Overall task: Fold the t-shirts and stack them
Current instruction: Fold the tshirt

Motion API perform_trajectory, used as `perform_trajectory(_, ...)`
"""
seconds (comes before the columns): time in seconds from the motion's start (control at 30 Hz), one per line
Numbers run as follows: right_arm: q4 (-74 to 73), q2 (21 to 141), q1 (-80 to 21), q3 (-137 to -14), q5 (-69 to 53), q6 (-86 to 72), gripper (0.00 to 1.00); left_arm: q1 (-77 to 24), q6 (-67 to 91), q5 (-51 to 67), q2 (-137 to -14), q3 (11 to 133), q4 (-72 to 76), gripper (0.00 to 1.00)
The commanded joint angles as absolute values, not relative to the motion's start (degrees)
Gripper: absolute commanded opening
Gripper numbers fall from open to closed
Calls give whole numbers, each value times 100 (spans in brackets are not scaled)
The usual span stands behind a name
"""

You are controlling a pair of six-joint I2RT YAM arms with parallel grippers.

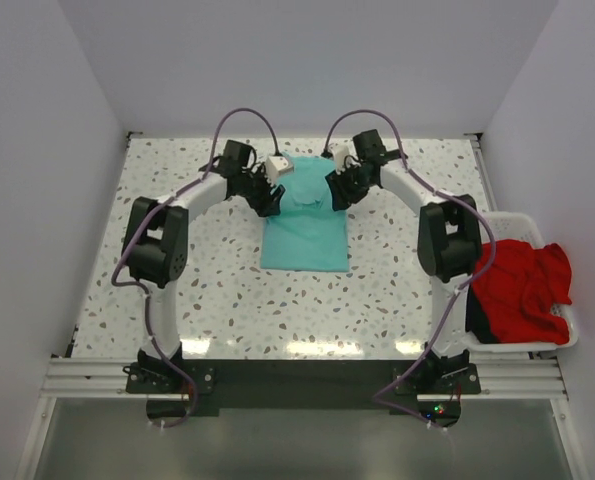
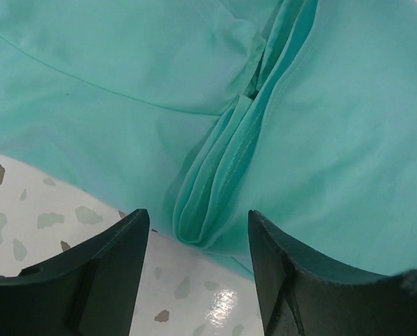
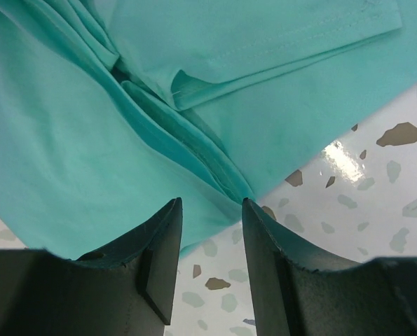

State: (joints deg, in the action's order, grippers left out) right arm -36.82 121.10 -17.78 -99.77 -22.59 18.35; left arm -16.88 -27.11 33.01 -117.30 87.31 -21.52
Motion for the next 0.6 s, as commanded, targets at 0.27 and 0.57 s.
perform_trajectory(0.27,-3621,12629,-1846,-10344,-1583,2346,43,-1740,-3551,2610,-12172,9237,-2549,52)
perform_trajectory(0.57,-3296,12823,-1837,-10494,-1327,2312,33,-1731,-3173,2874,-12374,9483,-2276,25)
